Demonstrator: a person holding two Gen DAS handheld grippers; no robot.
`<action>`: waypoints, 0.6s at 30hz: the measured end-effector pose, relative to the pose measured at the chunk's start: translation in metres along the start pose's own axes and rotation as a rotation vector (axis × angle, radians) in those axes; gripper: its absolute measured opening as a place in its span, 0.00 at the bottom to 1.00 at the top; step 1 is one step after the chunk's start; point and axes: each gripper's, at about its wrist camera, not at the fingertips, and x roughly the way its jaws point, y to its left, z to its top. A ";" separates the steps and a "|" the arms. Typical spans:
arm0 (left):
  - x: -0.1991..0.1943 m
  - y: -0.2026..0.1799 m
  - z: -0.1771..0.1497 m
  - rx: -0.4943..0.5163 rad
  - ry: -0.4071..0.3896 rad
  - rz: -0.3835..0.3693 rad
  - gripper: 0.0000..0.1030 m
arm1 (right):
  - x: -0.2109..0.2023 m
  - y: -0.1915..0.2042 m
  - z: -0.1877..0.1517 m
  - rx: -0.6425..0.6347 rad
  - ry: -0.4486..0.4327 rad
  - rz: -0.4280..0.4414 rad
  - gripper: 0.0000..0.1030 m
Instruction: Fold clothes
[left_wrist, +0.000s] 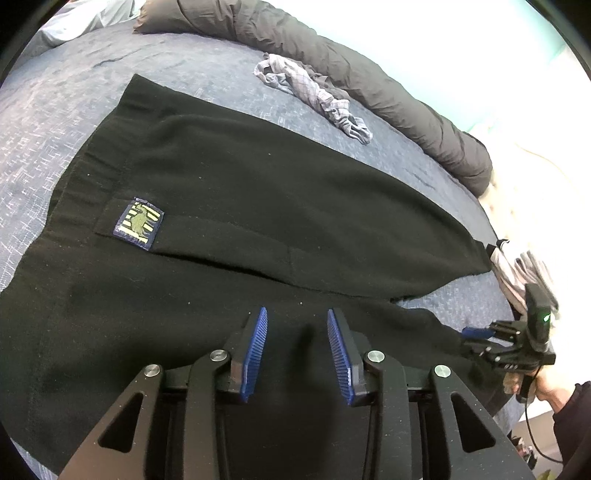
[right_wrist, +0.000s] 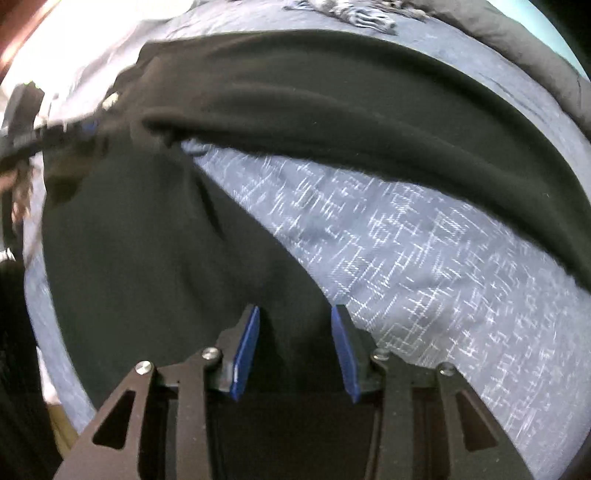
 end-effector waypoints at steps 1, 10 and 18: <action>0.000 0.000 0.000 -0.001 0.001 0.001 0.36 | 0.001 0.000 0.000 0.003 -0.003 0.006 0.31; 0.002 0.002 -0.001 -0.001 0.002 0.001 0.36 | -0.023 -0.022 0.009 0.093 -0.125 -0.023 0.03; 0.001 0.003 -0.002 -0.001 0.002 0.005 0.36 | -0.006 -0.038 0.017 0.216 -0.112 0.018 0.03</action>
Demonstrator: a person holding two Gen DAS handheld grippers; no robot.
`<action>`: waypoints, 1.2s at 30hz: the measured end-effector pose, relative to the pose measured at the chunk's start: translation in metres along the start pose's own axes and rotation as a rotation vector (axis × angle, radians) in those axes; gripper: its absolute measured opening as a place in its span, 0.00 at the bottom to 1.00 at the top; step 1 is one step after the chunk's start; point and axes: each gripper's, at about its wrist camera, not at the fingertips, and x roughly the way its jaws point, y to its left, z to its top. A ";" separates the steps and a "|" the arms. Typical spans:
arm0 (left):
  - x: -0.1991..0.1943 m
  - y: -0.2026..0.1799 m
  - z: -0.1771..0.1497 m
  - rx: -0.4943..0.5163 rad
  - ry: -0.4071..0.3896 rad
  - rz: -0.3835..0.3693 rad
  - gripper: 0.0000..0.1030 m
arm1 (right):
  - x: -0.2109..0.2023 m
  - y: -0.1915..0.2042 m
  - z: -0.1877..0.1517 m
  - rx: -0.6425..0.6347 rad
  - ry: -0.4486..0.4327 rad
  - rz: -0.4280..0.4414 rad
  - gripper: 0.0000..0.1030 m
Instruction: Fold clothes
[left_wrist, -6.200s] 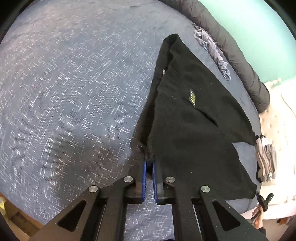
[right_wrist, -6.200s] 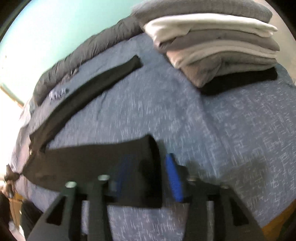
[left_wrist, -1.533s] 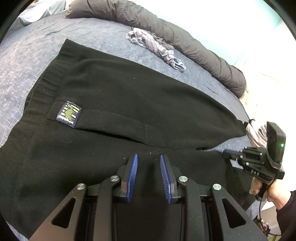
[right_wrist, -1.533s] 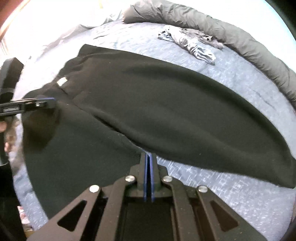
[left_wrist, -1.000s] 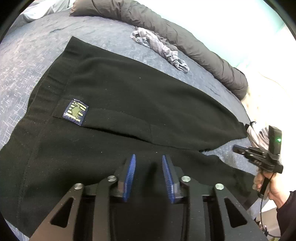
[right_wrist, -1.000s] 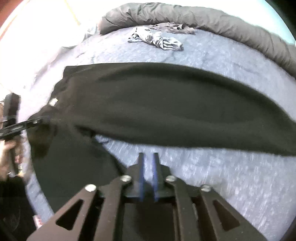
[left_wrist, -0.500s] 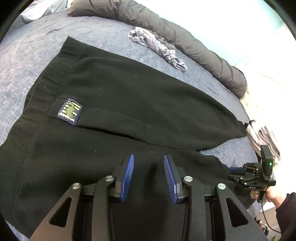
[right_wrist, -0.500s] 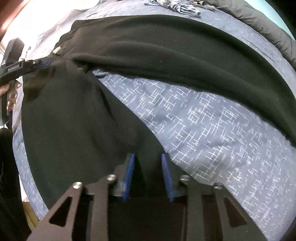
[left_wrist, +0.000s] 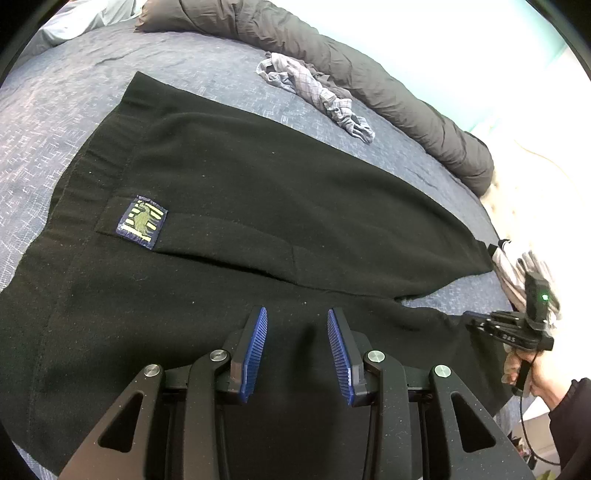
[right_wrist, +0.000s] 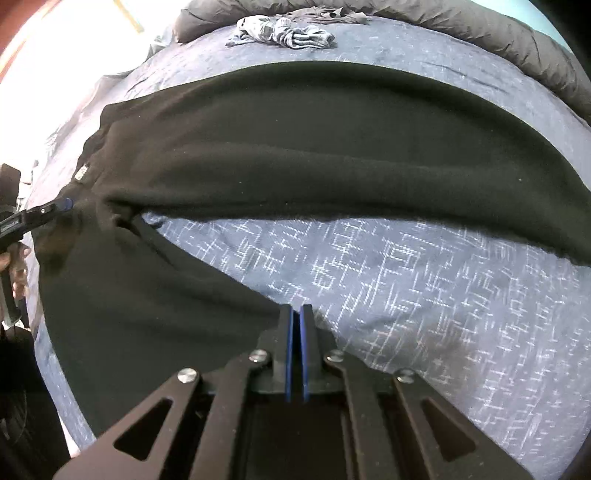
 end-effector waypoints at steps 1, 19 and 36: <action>0.000 0.001 0.000 -0.001 0.001 0.000 0.36 | -0.002 -0.003 0.002 0.024 -0.006 0.004 0.03; 0.003 -0.005 -0.001 0.010 0.008 0.006 0.36 | -0.024 -0.022 -0.058 -0.129 0.085 -0.087 0.25; 0.003 -0.001 -0.002 0.003 0.005 0.014 0.36 | -0.043 -0.064 -0.040 0.109 -0.092 -0.174 0.00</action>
